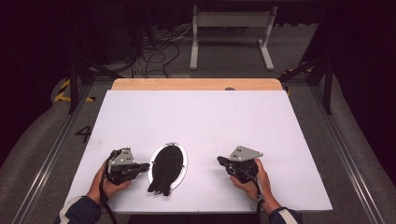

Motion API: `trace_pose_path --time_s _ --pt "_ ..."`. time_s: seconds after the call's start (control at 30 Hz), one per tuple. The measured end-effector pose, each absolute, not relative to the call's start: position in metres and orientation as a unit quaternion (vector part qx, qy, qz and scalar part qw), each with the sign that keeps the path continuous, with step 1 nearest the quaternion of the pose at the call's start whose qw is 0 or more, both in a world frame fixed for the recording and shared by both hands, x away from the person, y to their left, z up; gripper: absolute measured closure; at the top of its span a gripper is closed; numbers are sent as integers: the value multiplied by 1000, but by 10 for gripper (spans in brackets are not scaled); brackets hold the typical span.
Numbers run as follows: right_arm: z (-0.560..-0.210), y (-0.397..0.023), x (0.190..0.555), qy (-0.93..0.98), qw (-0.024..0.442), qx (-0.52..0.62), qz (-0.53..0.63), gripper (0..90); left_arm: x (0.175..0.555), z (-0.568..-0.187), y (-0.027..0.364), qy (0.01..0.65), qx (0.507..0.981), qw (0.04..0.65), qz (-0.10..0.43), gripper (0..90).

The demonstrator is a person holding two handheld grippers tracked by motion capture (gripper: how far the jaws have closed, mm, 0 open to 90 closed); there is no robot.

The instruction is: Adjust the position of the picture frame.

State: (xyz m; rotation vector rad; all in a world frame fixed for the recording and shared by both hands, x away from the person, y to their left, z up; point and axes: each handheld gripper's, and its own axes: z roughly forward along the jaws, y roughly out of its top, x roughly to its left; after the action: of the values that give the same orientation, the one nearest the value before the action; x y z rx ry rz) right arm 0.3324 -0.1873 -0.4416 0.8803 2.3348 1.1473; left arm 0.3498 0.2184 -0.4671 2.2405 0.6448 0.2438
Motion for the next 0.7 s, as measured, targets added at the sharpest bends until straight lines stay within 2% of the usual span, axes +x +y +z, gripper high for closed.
trace_pose_path --time_s 0.2,0.4,0.7 --pt "-443 -196 334 832 194 321 408 900 351 -468 215 263 876 394 92 898" --pt "-447 -196 336 840 192 324 390 900 353 -468 191 246 885 384 95 898" --pt "-450 -178 321 859 158 294 389 900 332 -467 193 230 892 381 80 892"
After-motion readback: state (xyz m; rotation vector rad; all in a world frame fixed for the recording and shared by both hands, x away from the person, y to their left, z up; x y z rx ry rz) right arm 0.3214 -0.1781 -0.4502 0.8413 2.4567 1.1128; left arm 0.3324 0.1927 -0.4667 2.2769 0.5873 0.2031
